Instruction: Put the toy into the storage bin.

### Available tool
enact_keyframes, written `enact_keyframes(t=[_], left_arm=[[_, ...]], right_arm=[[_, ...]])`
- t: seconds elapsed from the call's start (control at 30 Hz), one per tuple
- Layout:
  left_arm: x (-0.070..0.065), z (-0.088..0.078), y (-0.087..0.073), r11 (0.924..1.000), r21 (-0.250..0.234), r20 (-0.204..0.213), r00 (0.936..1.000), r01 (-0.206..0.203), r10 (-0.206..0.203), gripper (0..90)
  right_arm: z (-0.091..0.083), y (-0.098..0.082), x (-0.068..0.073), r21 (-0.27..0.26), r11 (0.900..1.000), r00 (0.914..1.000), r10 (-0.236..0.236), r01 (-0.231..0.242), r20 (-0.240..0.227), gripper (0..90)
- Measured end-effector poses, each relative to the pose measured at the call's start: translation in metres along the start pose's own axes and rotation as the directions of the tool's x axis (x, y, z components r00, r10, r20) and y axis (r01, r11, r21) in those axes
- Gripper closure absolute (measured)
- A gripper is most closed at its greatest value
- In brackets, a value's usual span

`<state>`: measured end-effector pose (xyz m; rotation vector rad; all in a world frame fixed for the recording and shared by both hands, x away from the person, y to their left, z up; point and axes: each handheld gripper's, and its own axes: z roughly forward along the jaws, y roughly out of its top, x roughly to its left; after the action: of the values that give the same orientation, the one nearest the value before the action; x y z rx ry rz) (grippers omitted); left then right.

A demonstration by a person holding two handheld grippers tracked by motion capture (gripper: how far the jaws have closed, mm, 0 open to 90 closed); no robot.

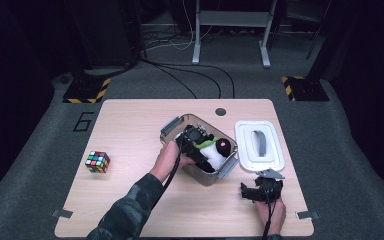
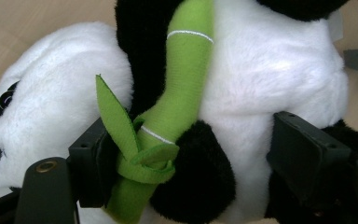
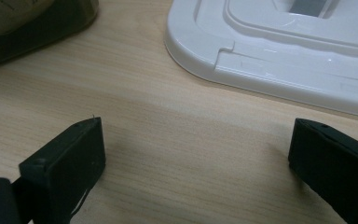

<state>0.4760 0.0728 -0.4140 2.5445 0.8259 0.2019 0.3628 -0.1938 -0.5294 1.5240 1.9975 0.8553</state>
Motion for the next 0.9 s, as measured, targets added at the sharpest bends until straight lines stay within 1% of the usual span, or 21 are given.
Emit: enact_keyframes(t=[0.03,0.07,0.1,0.17,0.2,0.23,0.27,0.33,0.4,0.43,0.47,0.5,0.53,0.63,0.73,0.77,0.9], left_arm=[[0.000,0.000,0.000,1.0000,-0.003,-0.002,1.0000,-0.001,0.001,23.0],[0.002,-0.003,-0.001,0.9997,-0.022,0.015,0.9999,0.007,-0.007,22.9],[0.002,-0.003,-0.001,0.9997,-0.022,0.015,0.9999,0.007,-0.007,22.8],[0.007,-0.007,-0.003,0.9986,-0.046,0.059,0.9980,0.027,-0.024,22.8],[0.010,-0.010,-0.005,0.9968,-0.065,0.078,0.9961,0.046,-0.041,22.7],[0.012,-0.012,-0.006,0.9951,-0.084,0.089,0.9951,0.052,-0.045,22.4],[0.013,-0.015,-0.008,0.9927,-0.100,0.098,0.9935,0.068,-0.058,21.4],[0.015,-0.022,-0.010,0.9871,-0.135,0.094,0.9928,0.087,-0.074,18.6],[0.018,-0.034,-0.015,0.9765,-0.189,0.081,0.9926,0.104,-0.090,18.2],[0.020,-0.040,-0.017,0.9731,-0.205,0.073,0.9932,0.104,-0.091,18.1],[0.023,-0.045,-0.020,0.9681,-0.223,0.069,0.9924,0.115,-0.102,17.7],[0.029,-0.056,-0.027,0.9618,-0.245,0.049,0.9924,0.122,-0.113,17.3],[0.029,-0.056,-0.027,0.9618,-0.245,0.049,0.9924,0.122,-0.113,16.9],[0.038,-0.070,-0.040,0.9507,-0.271,0.030,0.9885,0.151,-0.148,16.0],[0.047,-0.082,-0.053,0.9398,-0.298,0.005,0.9846,0.168,-0.175,15.2],[0.049,-0.086,-0.057,0.9383,-0.301,-0.001,0.9839,0.170,-0.179,15.1],[0.059,-0.098,-0.074,0.9245,-0.329,-0.023,0.9770,0.193,-0.212,14.7]], right_arm=[[0.000,0.000,0.000,-0.001,1.000,1.0000,-0.002,0.002,0.001,3.0],[0.000,0.000,0.000,-0.001,1.000,1.0000,0.000,0.000,0.000,3.0],[0.000,0.000,0.000,-0.001,1.000,1.0000,0.000,0.000,0.000,3.0],[0.000,0.000,0.000,0.000,1.000,1.0000,0.000,0.000,0.000,3.0],[0.000,0.000,0.000,0.000,1.000,1.0000,0.000,0.000,0.001,3.0],[0.000,0.000,0.000,-0.001,1.000,1.0000,-0.003,0.003,0.000,3.0],[0.000,0.000,0.000,0.000,1.000,1.0000,0.000,0.000,0.000,3.0],[0.000,0.000,0.000,-0.001,1.000,1.0000,-0.004,0.004,-0.001,3.0],[0.000,0.000,0.000,-0.001,1.000,1.0000,-0.004,0.004,-0.001,3.0],[0.000,0.000,0.000,-0.001,1.000,1.0000,-0.004,0.004,-0.001,3.0],[0.000,0.000,0.000,0.002,1.000,1.0000,0.001,-0.001,0.000,3.1],[0.000,0.000,0.000,0.000,1.000,1.0000,-0.003,0.003,-0.001,3.0],[0.000,0.000,0.000,0.002,1.000,1.0000,0.001,-0.001,0.000,3.0],[0.000,0.000,0.000,0.002,1.000,1.0000,0.001,-0.001,0.000,3.0],[0.000,0.000,0.000,0.000,1.000,1.0000,-0.002,0.002,-0.001,2.9],[0.000,0.000,0.000,0.000,1.000,1.0000,0.000,0.000,-0.001,3.0],[0.000,0.000,0.000,0.003,1.000,1.0000,0.005,-0.005,0.000,3.0]])
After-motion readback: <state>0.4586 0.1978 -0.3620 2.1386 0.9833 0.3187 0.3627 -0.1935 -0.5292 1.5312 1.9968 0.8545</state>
